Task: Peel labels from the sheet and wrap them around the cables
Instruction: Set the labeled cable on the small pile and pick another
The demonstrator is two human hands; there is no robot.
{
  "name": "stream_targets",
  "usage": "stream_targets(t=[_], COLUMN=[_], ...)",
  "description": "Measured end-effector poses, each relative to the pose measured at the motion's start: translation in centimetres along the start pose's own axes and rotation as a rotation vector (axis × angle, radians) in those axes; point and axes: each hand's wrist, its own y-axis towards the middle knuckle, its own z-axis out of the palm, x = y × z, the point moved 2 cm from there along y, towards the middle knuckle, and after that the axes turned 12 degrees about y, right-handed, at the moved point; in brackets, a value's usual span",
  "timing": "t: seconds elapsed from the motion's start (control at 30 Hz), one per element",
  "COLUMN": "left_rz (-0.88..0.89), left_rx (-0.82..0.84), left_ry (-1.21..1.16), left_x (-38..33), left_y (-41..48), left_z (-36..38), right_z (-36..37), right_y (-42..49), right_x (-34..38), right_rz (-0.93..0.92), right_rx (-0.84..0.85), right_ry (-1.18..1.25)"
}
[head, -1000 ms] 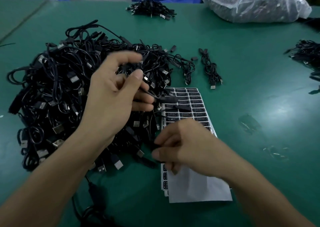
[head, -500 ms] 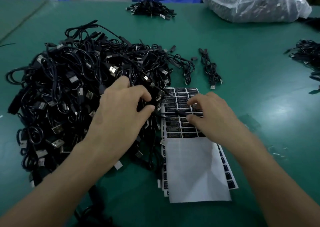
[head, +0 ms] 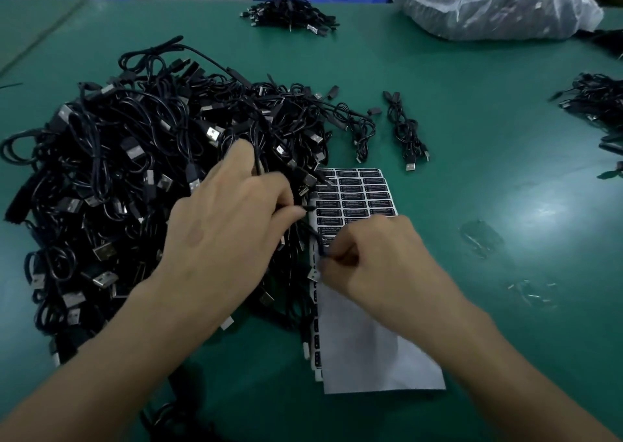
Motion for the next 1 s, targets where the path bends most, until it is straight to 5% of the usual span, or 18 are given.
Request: stream_targets(t=[0.13,0.3,0.47,0.73,0.83,0.93,1.0], left_rz=[-0.045,0.0,0.112,0.289,0.302,0.266,0.25], left_rx=[-0.142,-0.294,-0.269,-0.041,0.034,0.098,0.163], left_ry=[-0.159,0.056,0.158,0.123,-0.008,-0.098,-0.09], left_x=[-0.7,-0.7,-1.1,-2.5,-3.1,-3.3,-3.4], left_y=[-0.1,-0.4,-0.7,-0.9,-1.2,-1.2,-1.4], left_z=[0.3,0.7,1.0,2.3,2.8,3.1,3.5], right_z=[2.4,2.4,3.0,1.6,-1.4,-3.7,-4.5], right_y=[-1.0,-1.8,-2.5,-2.3,-2.3,-2.2,-1.9], right_x=[1.0,0.5,1.4,-0.1,-2.1,-5.3,-6.7], right_rz=[-0.111,-0.15,-0.323,-0.384,-0.123,0.138,0.296], right_rx=[0.033,0.014,-0.067,0.227,-0.002,-0.242,-0.257], right_ry=[-0.016,0.073,-0.153,-0.087,0.235,0.16,0.134])
